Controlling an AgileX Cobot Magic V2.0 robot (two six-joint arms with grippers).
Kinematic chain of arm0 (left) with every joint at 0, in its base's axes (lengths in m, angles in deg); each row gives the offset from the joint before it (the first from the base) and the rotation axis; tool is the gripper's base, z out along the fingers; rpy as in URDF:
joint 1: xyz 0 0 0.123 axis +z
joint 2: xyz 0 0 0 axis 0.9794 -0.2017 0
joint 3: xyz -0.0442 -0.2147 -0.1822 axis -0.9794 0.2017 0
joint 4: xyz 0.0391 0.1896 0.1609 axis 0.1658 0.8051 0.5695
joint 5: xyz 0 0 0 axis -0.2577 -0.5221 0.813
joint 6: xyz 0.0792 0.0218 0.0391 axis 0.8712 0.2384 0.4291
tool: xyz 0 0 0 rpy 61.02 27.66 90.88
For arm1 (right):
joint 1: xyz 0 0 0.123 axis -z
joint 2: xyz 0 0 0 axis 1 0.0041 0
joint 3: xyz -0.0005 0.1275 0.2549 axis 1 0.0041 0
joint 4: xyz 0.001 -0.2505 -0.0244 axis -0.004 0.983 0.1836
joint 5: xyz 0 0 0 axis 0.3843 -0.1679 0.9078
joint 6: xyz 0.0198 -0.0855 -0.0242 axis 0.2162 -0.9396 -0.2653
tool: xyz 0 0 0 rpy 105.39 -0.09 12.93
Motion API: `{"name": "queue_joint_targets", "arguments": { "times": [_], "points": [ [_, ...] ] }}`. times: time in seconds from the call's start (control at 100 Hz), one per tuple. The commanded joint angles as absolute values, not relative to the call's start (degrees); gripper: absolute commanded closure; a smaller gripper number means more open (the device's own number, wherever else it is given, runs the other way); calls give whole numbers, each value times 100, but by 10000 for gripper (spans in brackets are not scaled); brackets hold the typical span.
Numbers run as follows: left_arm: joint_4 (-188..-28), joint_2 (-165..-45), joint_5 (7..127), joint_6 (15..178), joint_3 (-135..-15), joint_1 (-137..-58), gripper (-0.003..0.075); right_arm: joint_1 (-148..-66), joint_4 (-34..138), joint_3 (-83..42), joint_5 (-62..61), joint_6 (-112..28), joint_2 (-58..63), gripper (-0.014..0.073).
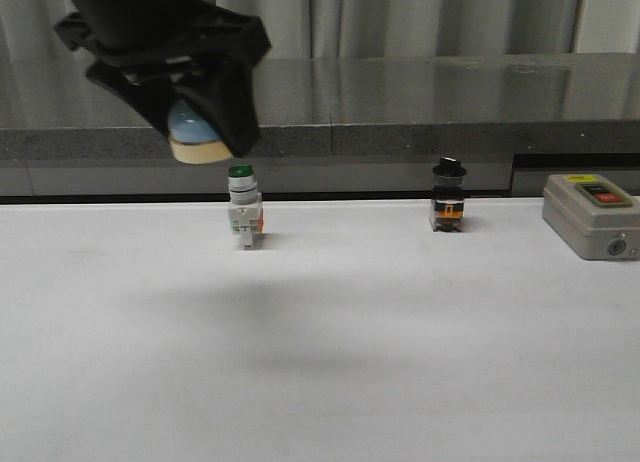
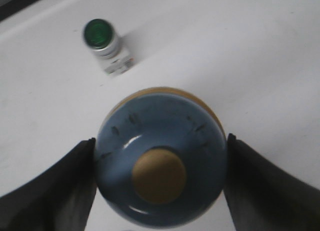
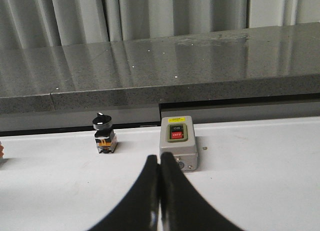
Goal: Place and press bell with both arms
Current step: 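Lift the bell with the left gripper and carry it toward table center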
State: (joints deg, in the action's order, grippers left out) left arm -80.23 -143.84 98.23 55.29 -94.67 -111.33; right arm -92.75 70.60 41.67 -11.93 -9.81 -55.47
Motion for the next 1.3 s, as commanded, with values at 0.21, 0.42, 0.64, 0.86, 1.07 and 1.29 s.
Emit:
{"name": "queue_joint_targets", "arguments": {
  "times": [0.21, 0.42, 0.64, 0.86, 1.07, 1.29],
  "points": [
    [-7795, -15108, 9298, 5519, -10310, -11827, 479, -9241, 7057, 4057, -1597, -1035, -5503, 658],
    [-7779, -15874, 9298, 5519, -10879, -11916, 479, -9241, 7057, 4057, -1597, -1035, -5503, 658],
    [-7840, -16398, 9275, 5519, -11035, -11938, 479, -9241, 7057, 4057, -1597, -1035, -5503, 658],
    [-7890, -16588, 9470, 5519, -11035, -11938, 479, -9241, 7057, 4057, -1597, -1035, -5503, 658],
    [-7954, -16588, 9541, 5519, -11035, -11938, 412, -9241, 7057, 4057, -1597, -1035, -5503, 658],
    [-8277, -16588, 9551, 5866, -11035, -11938, 178, -9241, 7057, 4057, -1597, -1035, -5503, 658]
  ]
}}
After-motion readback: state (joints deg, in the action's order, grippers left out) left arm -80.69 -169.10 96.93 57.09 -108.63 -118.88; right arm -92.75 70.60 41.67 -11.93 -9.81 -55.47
